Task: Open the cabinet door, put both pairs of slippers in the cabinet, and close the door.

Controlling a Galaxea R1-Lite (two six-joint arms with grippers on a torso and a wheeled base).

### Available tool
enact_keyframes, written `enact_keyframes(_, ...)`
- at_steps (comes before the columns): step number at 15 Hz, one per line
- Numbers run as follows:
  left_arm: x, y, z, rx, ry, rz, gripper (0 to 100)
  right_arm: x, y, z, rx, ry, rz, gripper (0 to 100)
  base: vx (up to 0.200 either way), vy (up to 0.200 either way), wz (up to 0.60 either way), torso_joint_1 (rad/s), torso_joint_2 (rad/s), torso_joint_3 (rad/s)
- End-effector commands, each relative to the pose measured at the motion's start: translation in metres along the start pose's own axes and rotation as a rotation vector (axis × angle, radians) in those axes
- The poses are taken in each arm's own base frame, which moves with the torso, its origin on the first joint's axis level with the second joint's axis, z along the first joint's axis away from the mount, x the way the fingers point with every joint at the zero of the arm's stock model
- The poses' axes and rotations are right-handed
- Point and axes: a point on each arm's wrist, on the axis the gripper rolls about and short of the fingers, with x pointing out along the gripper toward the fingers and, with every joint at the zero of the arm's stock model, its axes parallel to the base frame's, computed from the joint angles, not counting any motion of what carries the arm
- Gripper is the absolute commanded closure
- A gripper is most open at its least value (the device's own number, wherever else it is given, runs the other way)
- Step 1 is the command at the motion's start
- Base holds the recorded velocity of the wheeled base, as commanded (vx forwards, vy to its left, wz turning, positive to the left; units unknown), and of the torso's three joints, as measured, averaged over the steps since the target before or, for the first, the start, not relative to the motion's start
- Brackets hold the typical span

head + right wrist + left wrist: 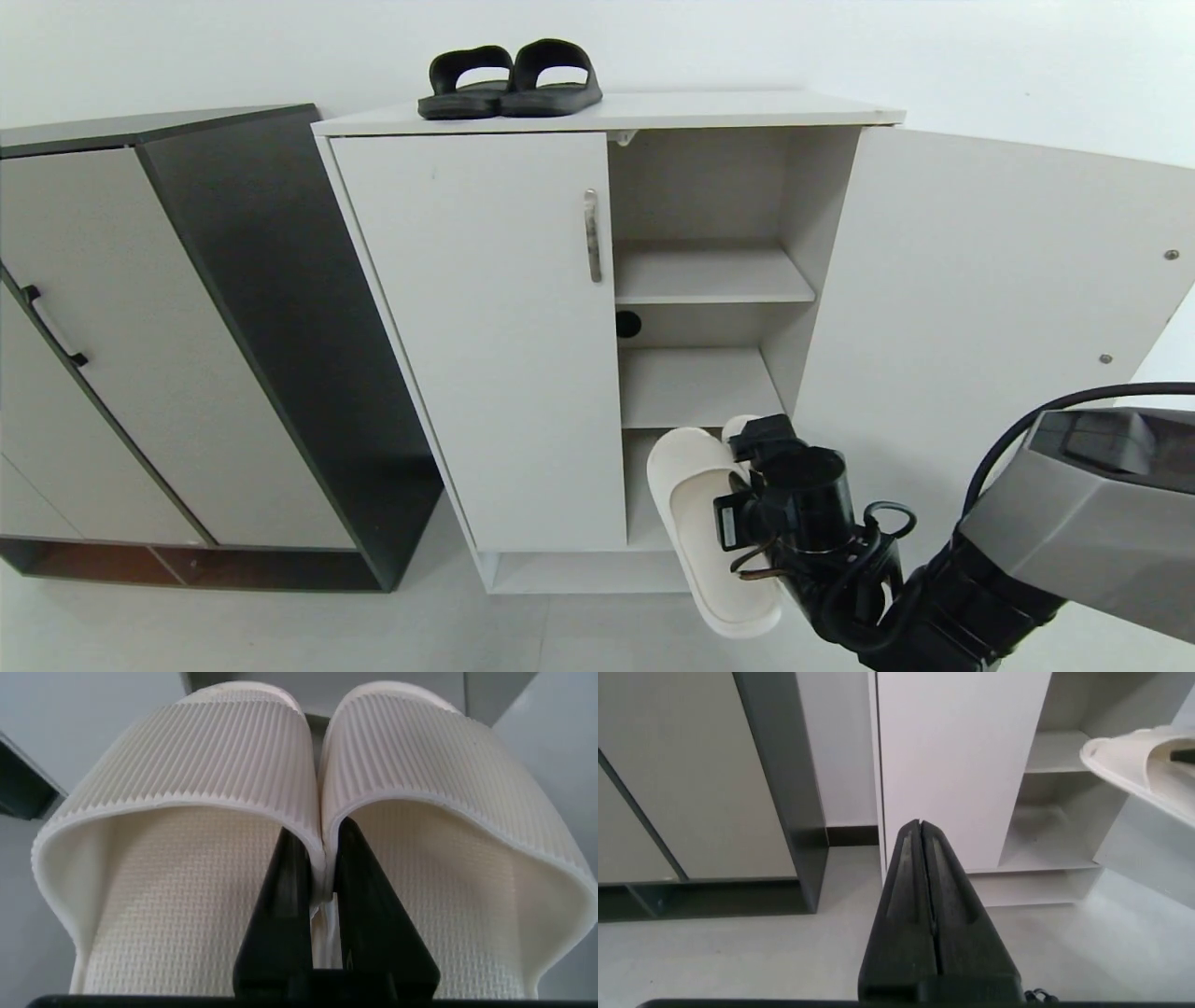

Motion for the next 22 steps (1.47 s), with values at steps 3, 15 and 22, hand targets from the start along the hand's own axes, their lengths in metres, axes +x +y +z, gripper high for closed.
enact_keyframes(3, 0.0, 0.0, 0.0, 0.0, 0.002, -0.001, 100, 0.013, 0.009, -0.013, 0.046, 0.017, -0.02, 100, 0.0, 0.0, 0.0, 0.004, 0.0, -0.139)
enact_keyframes(15, 0.0, 0.0, 0.0, 0.002, 0.002, -0.001, 100, 0.017, 0.012, 0.004, 0.112, -0.18, -0.083, 100, 0.0, 0.0, 0.0, 0.002, 0.0, -0.152)
enact_keyframes(22, 0.0, 0.0, 0.0, 0.002, 0.002, -0.003, 100, 0.02, 0.012, -0.005, 0.085, -0.185, -0.088, 100, 0.0, 0.0, 0.0, 0.0, 0.0, 0.0)
